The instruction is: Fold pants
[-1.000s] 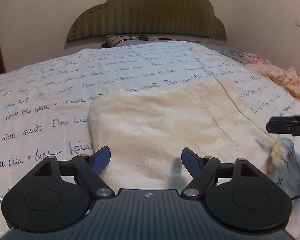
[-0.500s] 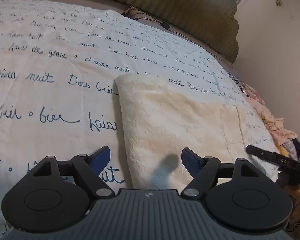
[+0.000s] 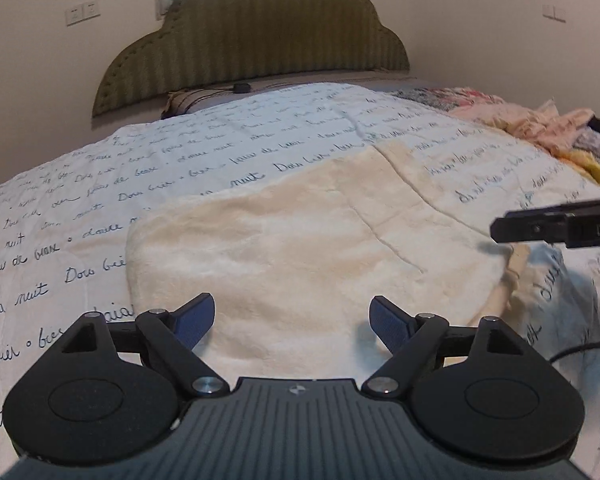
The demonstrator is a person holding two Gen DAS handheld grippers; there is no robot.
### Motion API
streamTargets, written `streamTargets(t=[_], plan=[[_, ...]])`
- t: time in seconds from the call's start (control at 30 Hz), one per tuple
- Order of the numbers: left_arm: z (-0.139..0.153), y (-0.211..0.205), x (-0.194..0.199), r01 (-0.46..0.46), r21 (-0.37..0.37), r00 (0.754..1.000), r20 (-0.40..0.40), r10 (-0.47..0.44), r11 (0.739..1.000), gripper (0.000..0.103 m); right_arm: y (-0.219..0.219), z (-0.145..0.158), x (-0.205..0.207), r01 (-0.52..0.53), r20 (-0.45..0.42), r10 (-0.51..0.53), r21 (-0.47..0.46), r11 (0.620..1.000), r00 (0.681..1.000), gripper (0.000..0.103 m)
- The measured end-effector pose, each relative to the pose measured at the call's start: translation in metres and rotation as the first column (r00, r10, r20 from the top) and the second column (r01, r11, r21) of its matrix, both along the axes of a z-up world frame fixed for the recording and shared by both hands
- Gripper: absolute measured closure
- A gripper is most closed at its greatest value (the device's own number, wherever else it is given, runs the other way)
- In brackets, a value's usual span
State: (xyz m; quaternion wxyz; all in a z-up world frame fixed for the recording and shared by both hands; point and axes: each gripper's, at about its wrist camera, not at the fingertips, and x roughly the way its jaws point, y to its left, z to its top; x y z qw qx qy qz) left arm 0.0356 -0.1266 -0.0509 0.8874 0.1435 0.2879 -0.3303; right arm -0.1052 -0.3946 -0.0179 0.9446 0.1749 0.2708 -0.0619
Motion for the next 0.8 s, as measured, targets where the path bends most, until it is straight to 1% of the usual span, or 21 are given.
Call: streamTargets(t=[0.03,0.07,0.13,0.2,0.27,0.33,0.37,0.4,0.43,0.47,0.5,0.53,0.57,0.6,0.67,0.7,0.73,0.77,0.8], plan=[[-0.004,-0.002,-0.003,0.013,0.009,1.000,-0.009,-0.013,1.000,0.016,0.005,0.000,0.000,-0.015,-0.011,0.015,-0.015,1.000,1.000,0.064],[-0.007,-0.002,-0.005,0.015,0.008,1.000,-0.011,-0.015,1.000,0.015,0.009,-0.002,0.001,-0.032,-0.026,0.031,-0.034,0.999,0.999,0.075],[-0.010,0.002,-0.005,0.014,0.002,1.000,-0.022,-0.014,1.000,0.015,0.017,-0.003,0.000,-0.045,-0.058,0.039,-0.105,0.993,0.998,0.085],[-0.009,0.008,-0.003,0.018,-0.016,0.998,-0.053,-0.019,1.000,0.015,0.020,-0.002,-0.007,-0.048,-0.073,0.039,-0.128,0.991,0.997,0.093],[-0.009,0.012,0.001,0.011,-0.032,0.997,-0.073,-0.013,0.999,0.014,0.022,0.000,-0.015,-0.052,-0.096,0.037,-0.160,0.986,0.995,0.094],[-0.008,0.015,0.005,-0.015,-0.038,0.997,-0.075,0.012,0.999,0.015,0.023,-0.002,-0.015,-0.046,-0.115,0.026,-0.173,0.984,0.993,0.093],[-0.006,0.017,0.006,-0.029,-0.038,0.997,-0.066,0.026,0.999,0.015,0.021,-0.002,-0.015,-0.042,-0.109,0.024,-0.161,0.986,0.994,0.092],[-0.003,0.021,0.007,-0.046,-0.041,0.998,-0.050,0.044,0.998,0.014,0.018,0.000,-0.014,-0.030,-0.097,0.015,-0.151,0.988,0.995,0.089],[0.000,0.026,0.009,-0.064,-0.048,0.997,-0.037,0.062,0.997,0.014,0.015,0.004,-0.013,-0.006,-0.072,-0.004,-0.137,0.991,0.997,0.087],[0.003,0.033,0.013,-0.083,-0.060,0.996,-0.036,0.081,0.995,0.014,0.008,0.009,-0.013,0.016,-0.042,-0.020,-0.104,0.994,0.999,0.080],[0.006,0.040,0.020,-0.102,-0.075,0.994,-0.053,0.098,0.992,0.013,-0.002,0.012,-0.011,0.028,-0.014,-0.029,-0.052,0.998,0.999,0.068],[0.007,0.049,0.028,-0.123,-0.098,0.990,-0.084,0.115,0.988,0.013,-0.013,0.013,-0.007,0.018,0.006,-0.018,0.010,1.000,1.000,0.059],[0.008,0.059,0.038,-0.145,-0.127,0.983,-0.130,0.129,0.981,0.013,-0.026,0.011,0.001,-0.011,0.018,0.010,0.072,0.997,1.000,0.041],[0.006,0.069,0.049,-0.167,-0.162,0.973,-0.188,0.136,0.973,0.013,-0.036,0.008,0.009,-0.032,0.019,0.030,0.122,0.992,0.999,0.037],[0.000,0.091,0.074,-0.216,-0.241,0.932,-0.340,0.126,0.946,0.012,-0.054,-0.004,0.028,-0.051,-0.032,0.059,0.204,0.978,0.998,0.037],[-0.007,0.101,0.087,-0.251,-0.279,0.900,-0.420,0.117,0.927,0.012,-0.061,-0.011,0.037,-0.064,-0.050,0.078,0.235,0.970,0.996,0.037],[-0.013,0.108,0.098,-0.279,-0.305,0.870,-0.482,0.105,0.910,0.012,-0.066,-0.017,0.044,-0.071,-0.064,0.092,0.269,0.960,0.994,0.037],[-0.018,0.115,0.107,-0.301,-0.332,0.845,-0.528,0.088,0.894,0.012,-0.071,-0.023,0.051,-0.088,-0.075,0.117,0.314,0.945,0.990,0.037],[-0.022,0.119,0.113,-0.313,-0.358,0.830,-0.553,0.070,0.880,0.012,-0.074,-0.029,0.056,-0.120,-0.069,0.155,0.363,0.924,0.986,0.037]])
